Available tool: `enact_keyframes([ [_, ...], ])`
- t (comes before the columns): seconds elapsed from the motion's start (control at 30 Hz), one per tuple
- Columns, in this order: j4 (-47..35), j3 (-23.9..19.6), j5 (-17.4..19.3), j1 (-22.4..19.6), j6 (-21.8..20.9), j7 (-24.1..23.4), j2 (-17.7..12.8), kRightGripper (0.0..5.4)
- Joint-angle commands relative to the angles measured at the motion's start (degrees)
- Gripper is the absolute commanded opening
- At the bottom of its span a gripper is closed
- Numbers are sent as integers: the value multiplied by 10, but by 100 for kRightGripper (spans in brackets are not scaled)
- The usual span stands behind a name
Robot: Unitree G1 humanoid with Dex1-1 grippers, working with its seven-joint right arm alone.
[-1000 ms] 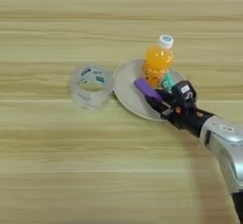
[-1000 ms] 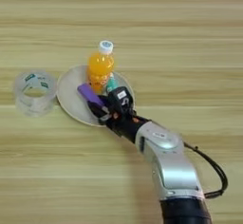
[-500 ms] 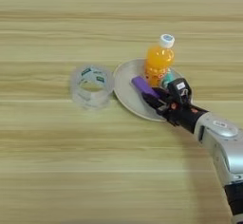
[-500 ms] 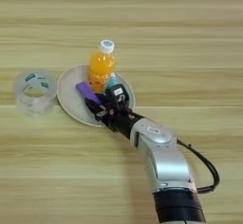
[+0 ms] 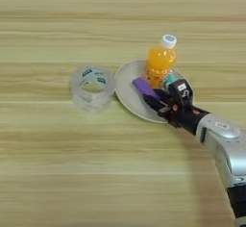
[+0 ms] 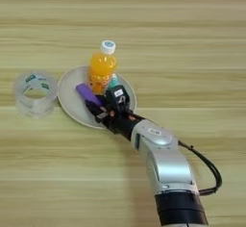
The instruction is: Move the objects on the table
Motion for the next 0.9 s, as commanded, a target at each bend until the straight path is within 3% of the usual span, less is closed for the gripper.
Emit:
enact_keyframes([
  [0.03,-9,9,-6,-33,2,-2,-13,142],
  [0.47,54,25,-16,-78,23,19,-28,142],
  [0.9,66,31,-24,-84,16,26,-38,142],
])
